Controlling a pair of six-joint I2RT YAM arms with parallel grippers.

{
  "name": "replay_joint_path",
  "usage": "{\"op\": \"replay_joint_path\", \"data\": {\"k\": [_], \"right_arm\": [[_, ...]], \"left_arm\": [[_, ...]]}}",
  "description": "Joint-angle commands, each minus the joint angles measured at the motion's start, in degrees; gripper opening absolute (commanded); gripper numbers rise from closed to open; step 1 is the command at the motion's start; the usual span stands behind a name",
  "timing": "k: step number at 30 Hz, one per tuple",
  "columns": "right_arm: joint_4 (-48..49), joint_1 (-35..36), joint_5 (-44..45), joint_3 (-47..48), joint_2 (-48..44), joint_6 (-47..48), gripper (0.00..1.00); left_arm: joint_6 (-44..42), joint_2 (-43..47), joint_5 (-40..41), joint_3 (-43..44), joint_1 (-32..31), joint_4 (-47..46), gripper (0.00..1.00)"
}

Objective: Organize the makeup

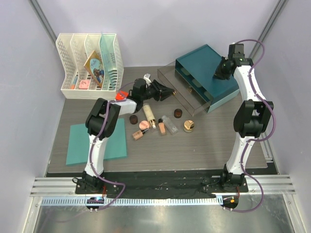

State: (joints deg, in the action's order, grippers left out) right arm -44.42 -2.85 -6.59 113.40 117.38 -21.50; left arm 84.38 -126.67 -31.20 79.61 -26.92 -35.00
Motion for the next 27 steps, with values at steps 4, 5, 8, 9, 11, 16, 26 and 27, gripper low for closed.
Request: {"op": "replay_joint_path", "data": {"k": [4, 5, 8, 9, 11, 16, 26, 27], "right_arm": [[-6.82, 0.30, -1.23, -3.01, 2.41, 1.19, 0.04], [-6.90, 0.30, -1.32, -2.93, 2.41, 1.37, 0.04], [-6.90, 0.30, -1.32, -2.93, 2.24, 1.46, 0.06], [-6.90, 0.22, -1.32, -2.84, 2.06, 1.54, 0.06], [-6.82, 0.30, -1.50, -2.84, 2.15, 1.63, 0.07], [-6.82, 0.30, -1.85, -3.54, 1.71, 1.81, 0.08], [-6.73, 0.30, -3.08, -4.33, 1.53, 1.90, 0.08], [-6.64, 0.30, -3.17, -4.33, 1.53, 1.90, 0.08]], "left_arm": [[-9.49, 5.46, -3.87, -1.04, -0.24, 4.50, 0.81], [-10.89, 6.25, -3.69, -0.78, -0.15, 6.51, 0.86], [-16.34, 10.12, -4.04, 0.45, 0.11, 11.17, 0.97], [-19.40, 12.57, -4.22, 1.06, 0.28, 15.36, 0.98], [-22.57, 15.21, -4.22, 1.42, 0.46, 20.30, 0.99], [-36.09, 23.12, 4.55, 5.81, 0.64, 52.53, 0.99], [-42.73, 23.75, 24.95, 8.55, 0.73, 86.24, 1.00], [-42.02, 23.66, 25.57, 8.02, 0.73, 86.42, 1.00]]}}
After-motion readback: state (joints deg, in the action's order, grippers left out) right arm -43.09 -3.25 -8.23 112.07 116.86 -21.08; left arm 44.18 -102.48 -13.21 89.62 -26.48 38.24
